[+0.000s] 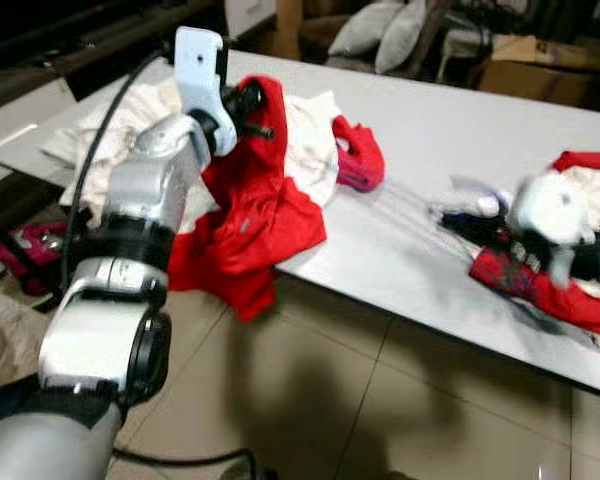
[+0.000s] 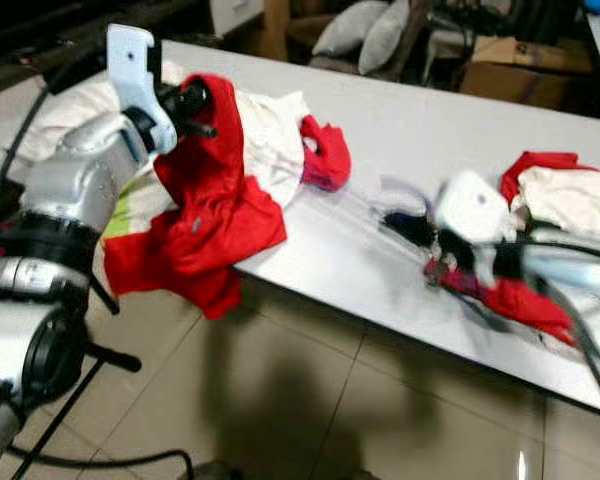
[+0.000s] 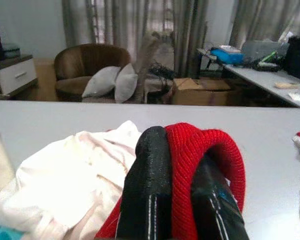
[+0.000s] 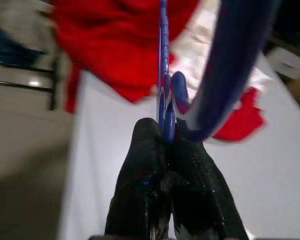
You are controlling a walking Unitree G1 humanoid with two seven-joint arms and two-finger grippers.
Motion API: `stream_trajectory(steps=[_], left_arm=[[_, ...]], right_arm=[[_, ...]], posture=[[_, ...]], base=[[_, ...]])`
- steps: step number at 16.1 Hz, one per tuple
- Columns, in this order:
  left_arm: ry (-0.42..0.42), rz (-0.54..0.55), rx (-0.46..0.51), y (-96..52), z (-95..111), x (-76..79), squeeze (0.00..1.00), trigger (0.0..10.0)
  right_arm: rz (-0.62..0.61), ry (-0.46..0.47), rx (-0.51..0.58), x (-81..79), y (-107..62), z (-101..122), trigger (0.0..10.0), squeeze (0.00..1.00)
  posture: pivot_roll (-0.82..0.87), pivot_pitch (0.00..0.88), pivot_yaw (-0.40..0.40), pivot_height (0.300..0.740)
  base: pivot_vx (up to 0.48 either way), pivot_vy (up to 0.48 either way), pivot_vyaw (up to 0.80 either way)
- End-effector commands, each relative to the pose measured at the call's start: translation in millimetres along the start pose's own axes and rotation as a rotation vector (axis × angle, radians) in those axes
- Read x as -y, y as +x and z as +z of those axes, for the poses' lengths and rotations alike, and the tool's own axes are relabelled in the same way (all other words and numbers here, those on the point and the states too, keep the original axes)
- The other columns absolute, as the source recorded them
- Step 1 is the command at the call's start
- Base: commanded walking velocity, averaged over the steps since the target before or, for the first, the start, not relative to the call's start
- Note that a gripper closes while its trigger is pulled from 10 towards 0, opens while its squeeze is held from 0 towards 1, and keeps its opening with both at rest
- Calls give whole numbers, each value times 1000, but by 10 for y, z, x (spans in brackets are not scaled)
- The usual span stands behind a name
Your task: Hang hanger
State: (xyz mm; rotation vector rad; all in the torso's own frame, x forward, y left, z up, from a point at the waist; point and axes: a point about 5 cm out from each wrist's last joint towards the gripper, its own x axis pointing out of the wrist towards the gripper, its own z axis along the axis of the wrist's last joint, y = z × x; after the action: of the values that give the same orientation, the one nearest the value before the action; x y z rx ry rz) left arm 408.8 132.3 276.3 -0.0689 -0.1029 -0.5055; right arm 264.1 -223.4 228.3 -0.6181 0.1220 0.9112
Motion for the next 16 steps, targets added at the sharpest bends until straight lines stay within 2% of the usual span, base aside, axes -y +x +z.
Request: stream_trajectory(steps=[1,2,4,5,7,8,11,12,13,14,15,16], left_arm=[[29,-43,101,64,290,81,0,10000],[-6,-93,177,139,463,188,0,10000],[-29,-138,269,252,718,370,0,10000],[-85,-190,312,281,863,455,0,10000],[-142,-314,409,260,1179,615,0,10000],[-177,-411,486,188,1370,700,0,10000],[-216,-519,576,24,1657,733,0,10000],[-206,-565,627,-113,1799,687,0,10000],[-194,-571,645,-162,1837,669,0,10000],[-186,-582,667,-260,1899,628,0,10000],[-163,-565,690,-339,1951,567,0,10000],[-144,-537,703,-385,1976,499,0,10000]], right_arm=[[27,-8,27,-5,-25,79,10000,0],[90,58,85,-70,2,137,10000,0],[198,95,107,-244,177,176,10000,0],[206,100,98,-291,286,172,10000,0],[155,102,86,-259,566,155,10000,0],[109,88,84,-196,714,140,10000,0],[-83,-28,-12,195,916,121,10000,0],[-354,-5,64,697,961,343,10000,0],[-444,-5,96,849,954,437,10000,0],[-615,-90,114,1115,903,642,10000,0],[-743,-144,189,1315,798,910,10000,0],[-840,-164,254,1447,682,1117,10000,0]], posture=[[-113,0,75,740],[-102,0,59,740],[-102,0,58,740],[-105,0,62,740],[-106,0,63,740],[-106,0,63,740],[-99,0,60,740],[-84,0,42,740],[-84,0,42,740],[-74,0,30,740],[-68,0,25,740],[-62,0,12,740]], base=[[0,0,0],[0,0,0],[0,0,0],[0,0,0],[0,0,0],[0,0,0],[0,0,0],[0,0,0],[0,0,0],[0,0,0],[0,0,0],[0,0,0]])
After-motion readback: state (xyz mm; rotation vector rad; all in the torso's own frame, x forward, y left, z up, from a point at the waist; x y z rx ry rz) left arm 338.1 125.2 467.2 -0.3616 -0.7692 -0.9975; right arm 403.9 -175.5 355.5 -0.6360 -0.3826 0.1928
